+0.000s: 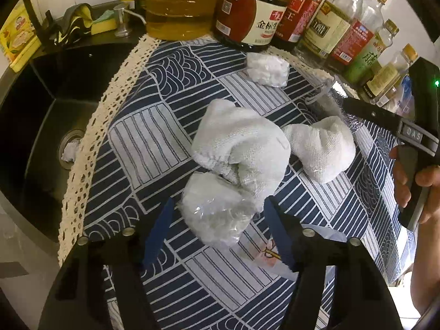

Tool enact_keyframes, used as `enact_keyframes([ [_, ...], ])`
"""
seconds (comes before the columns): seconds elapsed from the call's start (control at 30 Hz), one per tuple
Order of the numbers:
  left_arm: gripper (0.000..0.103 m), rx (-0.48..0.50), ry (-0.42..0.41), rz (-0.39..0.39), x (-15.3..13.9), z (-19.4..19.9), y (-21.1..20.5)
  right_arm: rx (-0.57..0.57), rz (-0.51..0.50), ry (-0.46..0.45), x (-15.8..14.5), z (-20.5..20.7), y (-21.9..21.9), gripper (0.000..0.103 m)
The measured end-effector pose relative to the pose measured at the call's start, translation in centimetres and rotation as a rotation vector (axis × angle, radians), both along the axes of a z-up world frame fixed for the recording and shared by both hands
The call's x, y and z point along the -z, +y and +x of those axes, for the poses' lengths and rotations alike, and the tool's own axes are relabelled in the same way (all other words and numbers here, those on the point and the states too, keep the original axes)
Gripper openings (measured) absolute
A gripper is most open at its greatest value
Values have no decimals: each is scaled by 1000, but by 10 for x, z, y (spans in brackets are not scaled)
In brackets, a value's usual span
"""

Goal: Collect trash
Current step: 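Grasp the clear bag of white tissue with the left tool while the right tool grasps the foil package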

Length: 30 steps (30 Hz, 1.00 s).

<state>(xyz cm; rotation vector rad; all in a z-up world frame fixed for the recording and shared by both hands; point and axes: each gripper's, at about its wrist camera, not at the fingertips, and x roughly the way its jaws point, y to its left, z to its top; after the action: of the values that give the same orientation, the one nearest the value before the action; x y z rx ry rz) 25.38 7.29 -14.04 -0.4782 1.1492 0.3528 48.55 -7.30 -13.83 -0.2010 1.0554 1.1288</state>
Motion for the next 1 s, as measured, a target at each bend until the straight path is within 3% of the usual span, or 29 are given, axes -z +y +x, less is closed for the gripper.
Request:
enact_keyframes([
  [0.37, 52, 4, -8, -9, 3, 5, 4, -25, -24, -28, 7, -2, 3, 64],
  [1.0, 50, 18, -47, -5, -12, -14, 3, 51, -8, -91, -28, -24, -31, 63],
])
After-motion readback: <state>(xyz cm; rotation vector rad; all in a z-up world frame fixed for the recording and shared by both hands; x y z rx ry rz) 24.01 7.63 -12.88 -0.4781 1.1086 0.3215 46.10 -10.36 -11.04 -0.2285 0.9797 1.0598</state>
